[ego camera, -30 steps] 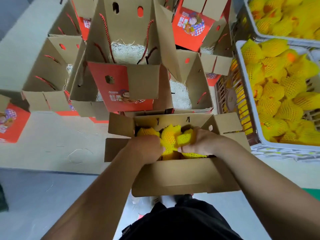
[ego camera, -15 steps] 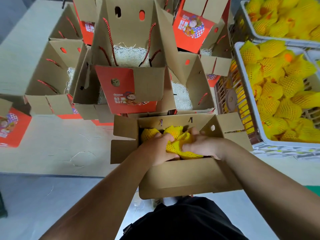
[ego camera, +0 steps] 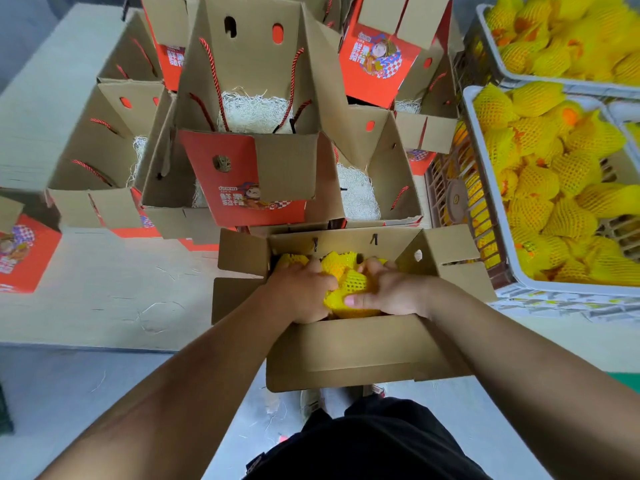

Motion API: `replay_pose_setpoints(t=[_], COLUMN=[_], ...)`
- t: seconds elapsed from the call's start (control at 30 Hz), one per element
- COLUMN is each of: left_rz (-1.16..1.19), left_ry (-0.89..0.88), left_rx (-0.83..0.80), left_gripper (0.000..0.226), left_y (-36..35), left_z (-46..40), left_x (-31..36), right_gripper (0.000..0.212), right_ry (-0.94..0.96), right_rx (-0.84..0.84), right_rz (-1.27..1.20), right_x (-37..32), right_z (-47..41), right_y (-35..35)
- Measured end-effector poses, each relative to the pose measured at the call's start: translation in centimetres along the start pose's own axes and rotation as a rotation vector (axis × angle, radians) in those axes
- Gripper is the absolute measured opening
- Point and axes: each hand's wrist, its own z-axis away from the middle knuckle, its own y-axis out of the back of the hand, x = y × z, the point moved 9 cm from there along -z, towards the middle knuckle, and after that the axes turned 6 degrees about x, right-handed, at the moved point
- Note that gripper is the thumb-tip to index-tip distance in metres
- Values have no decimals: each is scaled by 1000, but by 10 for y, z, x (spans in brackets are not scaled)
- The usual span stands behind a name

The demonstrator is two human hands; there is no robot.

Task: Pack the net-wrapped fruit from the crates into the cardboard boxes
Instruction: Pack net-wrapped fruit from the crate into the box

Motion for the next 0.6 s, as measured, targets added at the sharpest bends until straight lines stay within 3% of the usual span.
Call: replay_pose_setpoints(t=[0.1,0.23,0.37,0.43,0.5,0.6], left_rz=[-169,-234,-168,-143,-134,-94], left_ry=[21,26,-22,-53,-49,0], left_rx=[61,100,104,78,27,-14], left_gripper=[53,45,44,50,51,44], left_y=[10,14,11,7,4,7], left_z=[-1,1,3,4,5,2], left_x=[-8,-7,-3,-1,-4,-6], right_gripper=[108,97,112,91,63,77], right_ry=[-15,-46,14,14,47,109], right_rx=[85,135,1,-107,-71,114], right_rz=[122,281,239,116,54,309], right_x=[-16,-29,-24,-10,0,1], right_z=[-1,-7,-7,-3,-2,-5], right_y=[0,0,-1,1,11,25])
